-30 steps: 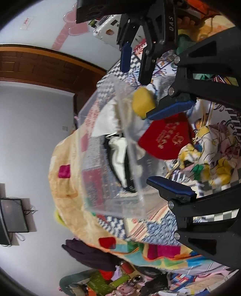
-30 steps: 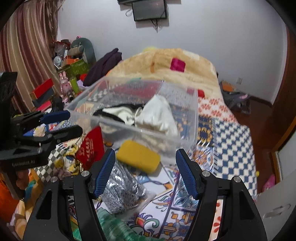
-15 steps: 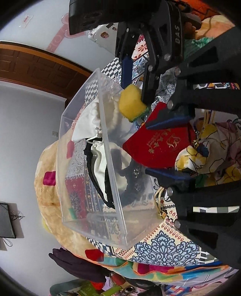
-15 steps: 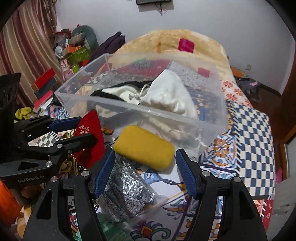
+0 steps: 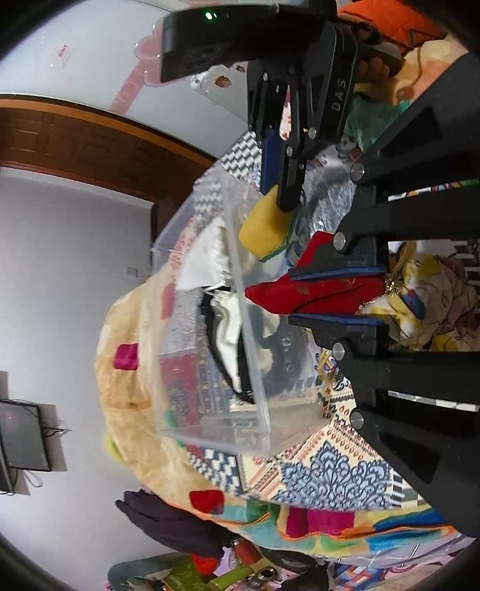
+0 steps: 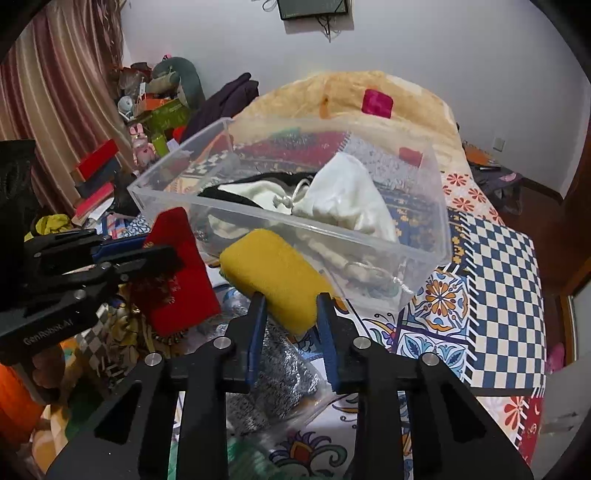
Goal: Organize soft objects
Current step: 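Lower the red pouch into the clear box while the right tool drops the sponge in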
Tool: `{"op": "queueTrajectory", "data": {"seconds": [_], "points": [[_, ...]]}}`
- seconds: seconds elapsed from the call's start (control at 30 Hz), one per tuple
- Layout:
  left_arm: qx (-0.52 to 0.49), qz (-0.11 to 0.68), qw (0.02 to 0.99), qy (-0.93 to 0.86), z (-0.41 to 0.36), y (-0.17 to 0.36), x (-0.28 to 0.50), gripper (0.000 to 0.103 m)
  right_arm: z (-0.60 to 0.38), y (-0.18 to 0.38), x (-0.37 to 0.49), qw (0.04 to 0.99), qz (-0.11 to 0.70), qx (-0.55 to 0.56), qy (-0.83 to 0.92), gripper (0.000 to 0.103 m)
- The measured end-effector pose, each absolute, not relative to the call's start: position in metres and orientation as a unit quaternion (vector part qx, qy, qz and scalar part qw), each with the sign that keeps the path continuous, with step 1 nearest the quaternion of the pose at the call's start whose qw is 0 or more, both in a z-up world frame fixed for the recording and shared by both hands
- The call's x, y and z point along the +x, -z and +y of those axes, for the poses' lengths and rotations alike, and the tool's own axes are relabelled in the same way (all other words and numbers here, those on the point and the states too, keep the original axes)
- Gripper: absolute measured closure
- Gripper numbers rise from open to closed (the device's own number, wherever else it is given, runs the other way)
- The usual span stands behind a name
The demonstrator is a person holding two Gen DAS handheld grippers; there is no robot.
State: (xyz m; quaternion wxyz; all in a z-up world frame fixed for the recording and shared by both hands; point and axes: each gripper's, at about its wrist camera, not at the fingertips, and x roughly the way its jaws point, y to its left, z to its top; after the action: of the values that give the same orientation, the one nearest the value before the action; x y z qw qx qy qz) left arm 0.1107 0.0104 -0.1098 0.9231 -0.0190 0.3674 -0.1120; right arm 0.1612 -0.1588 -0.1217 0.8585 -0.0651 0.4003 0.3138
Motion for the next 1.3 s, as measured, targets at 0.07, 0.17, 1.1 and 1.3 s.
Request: {"op": "queueTrajectory", "data": {"seconds": [0.07,0.17,1.1,1.3], "points": [[-0.020,0.352,0.929,0.111,0.011,0.098,0.104,0.087,-0.161,0.117,0.158,0.861,0.393,-0.063,-0.315,0.080],[-0.026,0.331,0.937,0.108,0.016,0.082,0.098,0.087,-0.163,0.107,0.154,0.866,0.381,-0.061,-0.317,0.081],[-0.046,0.288,0.955,0.045,0.054,0.053,0.169,0.087,-0.153,0.060,0.191,0.902,0.313,-0.065,-0.291,0.081],[-0.043,0.335,0.940,0.048,0.052,0.088,0.192,0.087,-0.140,0.084,0.207,0.890,0.344,-0.079,-0.290,0.081]]}}
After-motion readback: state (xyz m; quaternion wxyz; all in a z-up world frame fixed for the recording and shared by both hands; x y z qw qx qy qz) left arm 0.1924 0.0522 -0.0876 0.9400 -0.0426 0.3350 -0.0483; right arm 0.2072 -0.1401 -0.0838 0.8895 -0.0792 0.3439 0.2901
